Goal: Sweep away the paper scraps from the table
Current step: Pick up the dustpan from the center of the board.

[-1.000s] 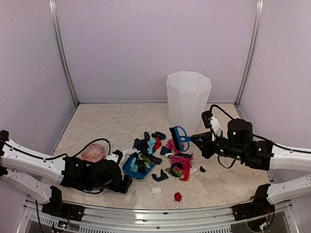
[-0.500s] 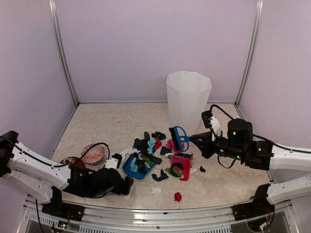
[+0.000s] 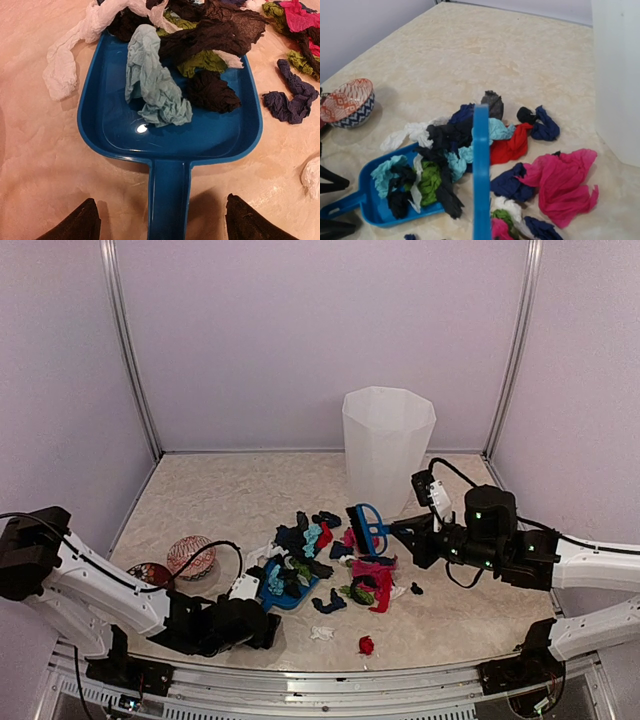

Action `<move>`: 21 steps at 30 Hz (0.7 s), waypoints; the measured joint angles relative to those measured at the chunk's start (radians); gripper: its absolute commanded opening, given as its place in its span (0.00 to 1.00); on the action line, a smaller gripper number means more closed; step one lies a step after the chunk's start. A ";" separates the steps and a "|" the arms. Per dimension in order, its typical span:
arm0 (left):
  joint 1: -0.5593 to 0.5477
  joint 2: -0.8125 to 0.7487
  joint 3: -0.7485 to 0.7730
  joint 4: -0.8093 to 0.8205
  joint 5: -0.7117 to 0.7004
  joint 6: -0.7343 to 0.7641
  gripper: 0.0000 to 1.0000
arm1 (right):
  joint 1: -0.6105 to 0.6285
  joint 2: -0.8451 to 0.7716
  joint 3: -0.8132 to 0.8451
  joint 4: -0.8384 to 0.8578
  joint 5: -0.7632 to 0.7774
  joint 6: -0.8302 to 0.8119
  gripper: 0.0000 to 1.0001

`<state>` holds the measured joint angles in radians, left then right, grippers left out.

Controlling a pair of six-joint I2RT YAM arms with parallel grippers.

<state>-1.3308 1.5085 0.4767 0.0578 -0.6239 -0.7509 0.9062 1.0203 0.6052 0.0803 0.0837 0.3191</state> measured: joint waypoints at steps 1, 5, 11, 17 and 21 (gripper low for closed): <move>-0.005 0.013 0.008 0.001 -0.005 0.001 0.79 | 0.000 0.002 0.000 0.000 -0.001 0.000 0.00; -0.013 0.053 0.025 0.006 -0.015 0.000 0.70 | 0.000 0.007 0.001 0.000 -0.002 0.000 0.00; -0.020 0.074 0.031 0.023 -0.036 -0.008 0.66 | 0.000 0.012 0.005 0.000 -0.002 0.000 0.00; -0.039 0.078 0.021 0.042 -0.058 -0.036 0.58 | 0.000 0.021 0.005 0.001 -0.003 0.000 0.00; -0.052 0.078 0.016 0.042 -0.076 -0.063 0.54 | 0.000 0.034 0.005 0.001 -0.004 0.000 0.00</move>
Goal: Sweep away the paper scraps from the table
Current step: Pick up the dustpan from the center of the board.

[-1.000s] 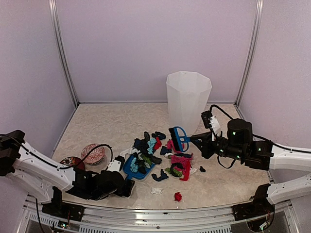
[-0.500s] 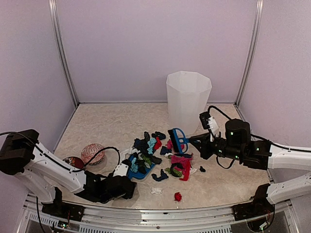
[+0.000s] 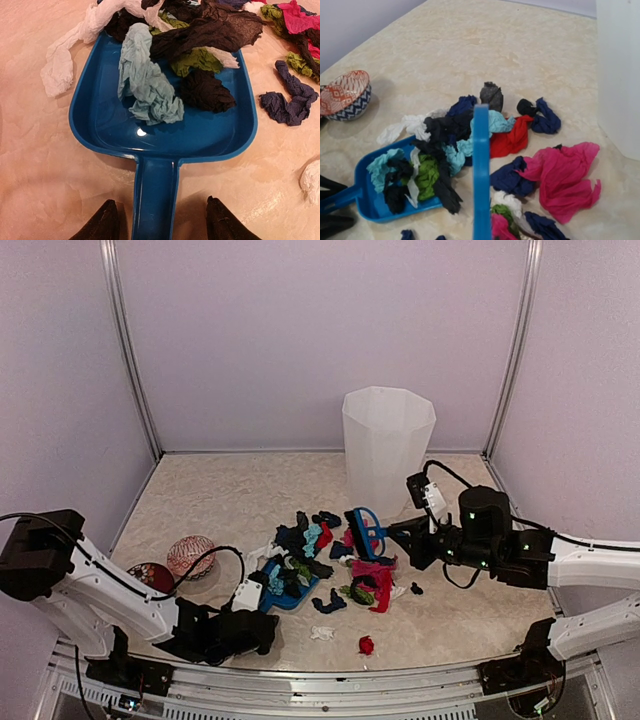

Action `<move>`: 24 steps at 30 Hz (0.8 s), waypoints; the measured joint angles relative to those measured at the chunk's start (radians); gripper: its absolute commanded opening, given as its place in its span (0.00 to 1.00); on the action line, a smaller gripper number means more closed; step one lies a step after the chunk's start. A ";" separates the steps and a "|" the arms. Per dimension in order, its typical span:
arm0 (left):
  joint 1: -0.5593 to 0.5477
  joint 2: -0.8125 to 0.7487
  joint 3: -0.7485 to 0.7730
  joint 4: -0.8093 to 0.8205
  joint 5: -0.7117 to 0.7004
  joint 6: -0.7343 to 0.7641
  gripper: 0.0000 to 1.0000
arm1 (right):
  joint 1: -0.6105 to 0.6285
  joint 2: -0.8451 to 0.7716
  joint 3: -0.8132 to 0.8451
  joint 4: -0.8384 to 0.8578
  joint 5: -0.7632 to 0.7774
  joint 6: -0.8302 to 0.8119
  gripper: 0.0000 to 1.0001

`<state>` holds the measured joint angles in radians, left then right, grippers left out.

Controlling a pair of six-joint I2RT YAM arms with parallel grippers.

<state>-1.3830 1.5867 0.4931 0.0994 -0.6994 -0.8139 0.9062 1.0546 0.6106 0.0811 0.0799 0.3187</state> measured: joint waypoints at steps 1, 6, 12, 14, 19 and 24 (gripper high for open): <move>-0.001 0.000 -0.001 0.000 -0.003 -0.005 0.51 | 0.000 0.003 0.000 0.000 -0.001 0.000 0.00; -0.005 -0.002 -0.014 0.009 -0.022 -0.021 0.39 | 0.000 0.010 0.000 0.002 -0.002 0.001 0.00; -0.005 -0.015 -0.034 0.023 -0.028 -0.032 0.29 | 0.000 0.010 0.000 0.007 -0.002 0.007 0.00; -0.005 -0.026 -0.046 0.027 -0.027 -0.036 0.24 | 0.000 0.010 0.000 0.007 -0.004 0.010 0.00; -0.006 -0.048 -0.068 0.031 -0.026 -0.044 0.05 | 0.000 0.010 0.000 0.007 -0.020 0.016 0.00; -0.016 -0.058 -0.077 0.032 -0.024 -0.046 0.00 | 0.000 0.010 0.000 0.008 -0.029 0.018 0.00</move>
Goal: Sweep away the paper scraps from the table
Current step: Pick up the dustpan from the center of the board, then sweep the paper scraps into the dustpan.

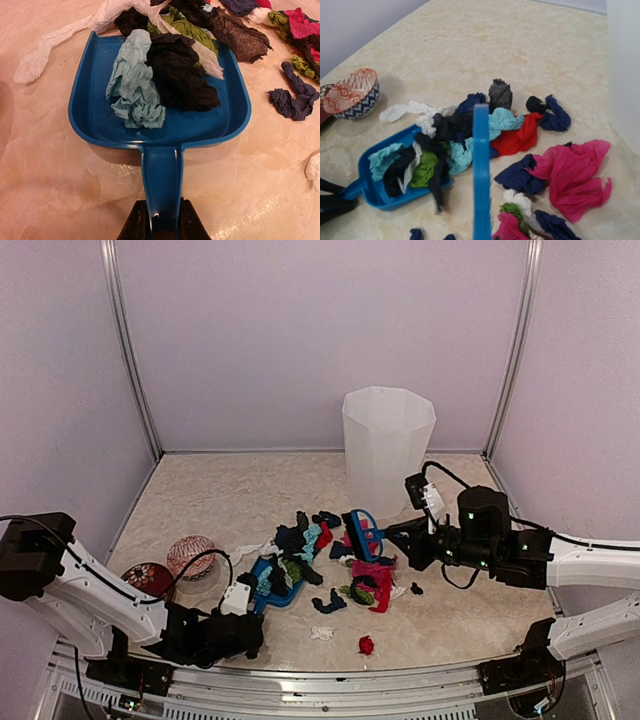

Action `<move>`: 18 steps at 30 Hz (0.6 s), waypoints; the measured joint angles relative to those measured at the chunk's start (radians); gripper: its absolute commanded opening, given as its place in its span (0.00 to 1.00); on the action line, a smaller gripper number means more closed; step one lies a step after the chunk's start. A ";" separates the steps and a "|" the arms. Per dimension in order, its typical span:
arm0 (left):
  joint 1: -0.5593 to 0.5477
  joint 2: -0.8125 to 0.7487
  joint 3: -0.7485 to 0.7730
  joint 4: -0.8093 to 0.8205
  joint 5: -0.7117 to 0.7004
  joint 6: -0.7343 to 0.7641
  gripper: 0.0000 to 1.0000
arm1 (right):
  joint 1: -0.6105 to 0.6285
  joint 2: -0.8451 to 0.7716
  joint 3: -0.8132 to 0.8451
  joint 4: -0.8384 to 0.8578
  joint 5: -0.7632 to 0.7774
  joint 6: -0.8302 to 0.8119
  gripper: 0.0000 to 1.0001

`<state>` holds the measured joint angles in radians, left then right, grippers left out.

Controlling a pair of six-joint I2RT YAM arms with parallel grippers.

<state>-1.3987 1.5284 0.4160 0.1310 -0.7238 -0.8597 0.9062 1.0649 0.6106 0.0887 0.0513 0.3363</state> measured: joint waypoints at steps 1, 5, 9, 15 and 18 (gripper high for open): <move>-0.002 -0.001 0.000 0.000 -0.001 0.000 0.00 | 0.000 0.001 0.000 0.000 -0.002 0.001 0.00; -0.016 -0.011 0.000 -0.010 0.000 0.001 0.00 | 0.000 0.009 0.001 -0.001 -0.011 0.003 0.00; -0.029 -0.045 0.000 -0.027 0.001 0.008 0.00 | 0.000 0.024 0.028 -0.008 -0.039 0.003 0.00; -0.037 -0.099 0.001 -0.076 0.013 0.021 0.00 | 0.029 0.092 0.122 -0.012 -0.113 -0.008 0.00; -0.042 -0.110 0.011 -0.119 0.021 0.027 0.00 | 0.048 0.135 0.164 -0.014 -0.131 -0.018 0.00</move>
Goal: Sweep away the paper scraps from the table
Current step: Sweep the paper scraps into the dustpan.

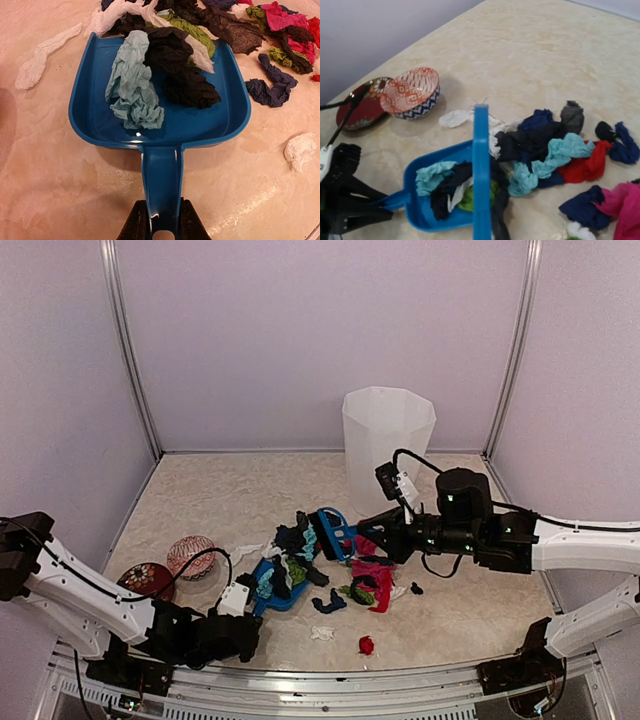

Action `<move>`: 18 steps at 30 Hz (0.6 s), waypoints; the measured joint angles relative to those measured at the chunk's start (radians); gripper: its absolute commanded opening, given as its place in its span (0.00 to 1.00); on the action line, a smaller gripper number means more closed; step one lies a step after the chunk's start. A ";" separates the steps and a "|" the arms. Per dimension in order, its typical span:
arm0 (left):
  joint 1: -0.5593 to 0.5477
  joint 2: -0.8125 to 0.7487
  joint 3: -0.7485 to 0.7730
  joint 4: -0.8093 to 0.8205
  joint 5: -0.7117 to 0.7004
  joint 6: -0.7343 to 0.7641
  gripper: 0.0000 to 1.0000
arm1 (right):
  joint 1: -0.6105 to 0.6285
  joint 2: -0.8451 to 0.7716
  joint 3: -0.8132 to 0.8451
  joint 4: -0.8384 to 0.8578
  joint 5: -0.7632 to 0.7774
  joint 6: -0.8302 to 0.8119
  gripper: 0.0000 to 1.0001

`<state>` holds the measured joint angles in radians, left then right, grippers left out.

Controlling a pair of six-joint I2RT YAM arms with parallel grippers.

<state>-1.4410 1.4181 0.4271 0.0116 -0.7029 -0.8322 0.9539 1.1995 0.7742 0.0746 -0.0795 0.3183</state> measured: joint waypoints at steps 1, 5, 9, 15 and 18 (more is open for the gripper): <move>-0.002 0.000 0.006 -0.014 0.003 0.000 0.00 | 0.001 0.011 0.009 -0.002 0.000 -0.005 0.00; -0.016 0.000 0.030 -0.074 0.025 0.000 0.00 | 0.005 0.076 0.069 -0.026 0.021 -0.057 0.00; -0.029 0.000 0.053 -0.141 0.053 -0.010 0.00 | 0.006 0.158 0.151 -0.055 0.055 -0.146 0.00; -0.031 0.002 0.103 -0.225 0.082 -0.036 0.00 | 0.006 0.305 0.278 -0.139 0.110 -0.309 0.00; -0.031 0.004 0.122 -0.253 0.094 -0.050 0.00 | 0.006 0.373 0.304 -0.172 0.138 -0.384 0.00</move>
<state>-1.4719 1.4223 0.5491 -0.2413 -0.6086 -0.8818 0.9596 1.5730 1.0786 -0.0971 0.0589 -0.0654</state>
